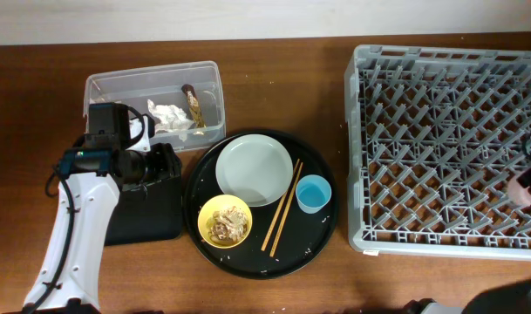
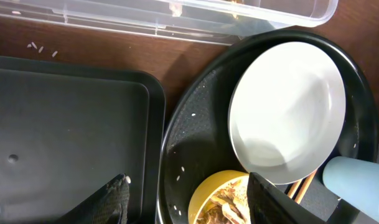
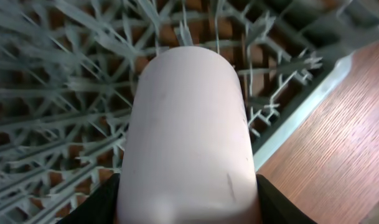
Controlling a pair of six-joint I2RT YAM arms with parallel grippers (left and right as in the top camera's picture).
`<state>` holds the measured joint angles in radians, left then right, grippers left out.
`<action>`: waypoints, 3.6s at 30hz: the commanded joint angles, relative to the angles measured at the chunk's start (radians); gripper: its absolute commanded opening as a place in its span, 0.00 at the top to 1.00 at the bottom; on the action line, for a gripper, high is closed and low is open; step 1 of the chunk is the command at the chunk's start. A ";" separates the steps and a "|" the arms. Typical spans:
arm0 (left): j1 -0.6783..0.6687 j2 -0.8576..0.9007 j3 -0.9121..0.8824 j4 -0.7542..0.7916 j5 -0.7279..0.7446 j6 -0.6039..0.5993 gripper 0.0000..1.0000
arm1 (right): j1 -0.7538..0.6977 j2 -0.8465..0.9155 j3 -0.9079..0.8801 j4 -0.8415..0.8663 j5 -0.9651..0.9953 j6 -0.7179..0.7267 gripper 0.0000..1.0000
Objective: Sort waste into correct bins and load items into the dishwasher rack
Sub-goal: 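Place the pink cup in the rack's lower right with the right gripper, then grasp the blue cup with the left gripper and lift it, then hand the blue cup from the left gripper to the right gripper, then place the blue cup in the rack with the right gripper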
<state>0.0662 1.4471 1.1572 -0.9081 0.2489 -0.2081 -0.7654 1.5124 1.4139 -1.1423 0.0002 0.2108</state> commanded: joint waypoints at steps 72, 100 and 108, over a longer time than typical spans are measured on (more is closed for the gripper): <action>-0.158 0.146 0.011 0.605 1.143 -0.211 0.99 | 1.178 -0.017 0.043 0.352 -0.898 -0.469 0.05; -0.123 -0.004 0.011 0.131 0.062 -0.021 0.37 | 0.765 -0.040 0.166 -0.066 -0.245 -0.259 0.58; -0.122 -0.058 0.011 0.113 0.035 -0.022 0.36 | 0.224 0.106 0.197 -0.189 -0.073 -0.123 0.57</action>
<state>-0.0612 1.4063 1.1614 -0.7906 0.2977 -0.2489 -0.4694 1.5501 1.5990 -1.3506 -0.1116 0.0528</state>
